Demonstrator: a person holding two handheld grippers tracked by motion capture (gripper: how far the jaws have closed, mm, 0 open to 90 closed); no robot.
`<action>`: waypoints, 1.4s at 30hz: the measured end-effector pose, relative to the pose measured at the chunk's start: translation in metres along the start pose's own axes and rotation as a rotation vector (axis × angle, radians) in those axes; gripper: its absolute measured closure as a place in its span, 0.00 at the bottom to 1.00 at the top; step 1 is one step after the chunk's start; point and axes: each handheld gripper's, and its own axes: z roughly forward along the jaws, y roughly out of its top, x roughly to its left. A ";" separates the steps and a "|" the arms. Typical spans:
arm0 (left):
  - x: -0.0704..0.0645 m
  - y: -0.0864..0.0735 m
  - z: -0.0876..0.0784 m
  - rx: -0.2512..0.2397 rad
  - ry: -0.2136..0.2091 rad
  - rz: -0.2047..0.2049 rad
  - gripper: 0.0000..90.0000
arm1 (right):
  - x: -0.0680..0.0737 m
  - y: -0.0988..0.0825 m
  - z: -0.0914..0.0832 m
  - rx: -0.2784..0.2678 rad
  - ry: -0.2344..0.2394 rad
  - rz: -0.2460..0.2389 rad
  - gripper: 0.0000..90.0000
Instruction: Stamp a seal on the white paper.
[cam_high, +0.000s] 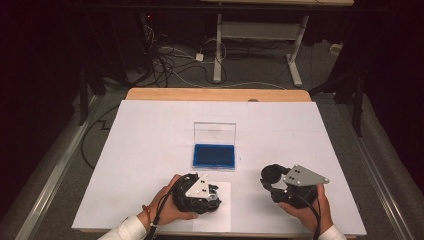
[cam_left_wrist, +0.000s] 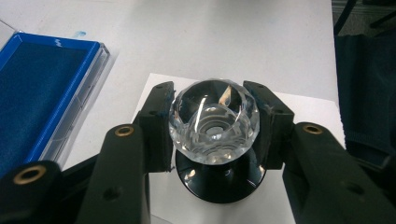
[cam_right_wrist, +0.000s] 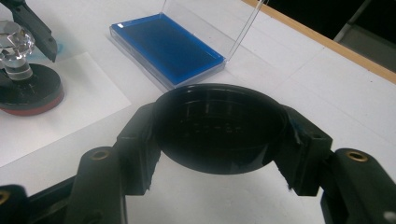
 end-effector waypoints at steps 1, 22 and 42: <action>0.000 -0.001 0.000 -0.003 -0.002 0.000 0.61 | 0.000 0.000 0.000 0.001 0.000 -0.001 0.43; 0.001 -0.006 0.001 -0.014 -0.014 -0.015 0.61 | 0.002 0.001 0.000 0.003 -0.002 -0.009 0.43; -0.001 -0.003 0.001 0.016 -0.015 -0.030 0.61 | 0.002 0.001 0.000 -0.003 0.006 -0.014 0.43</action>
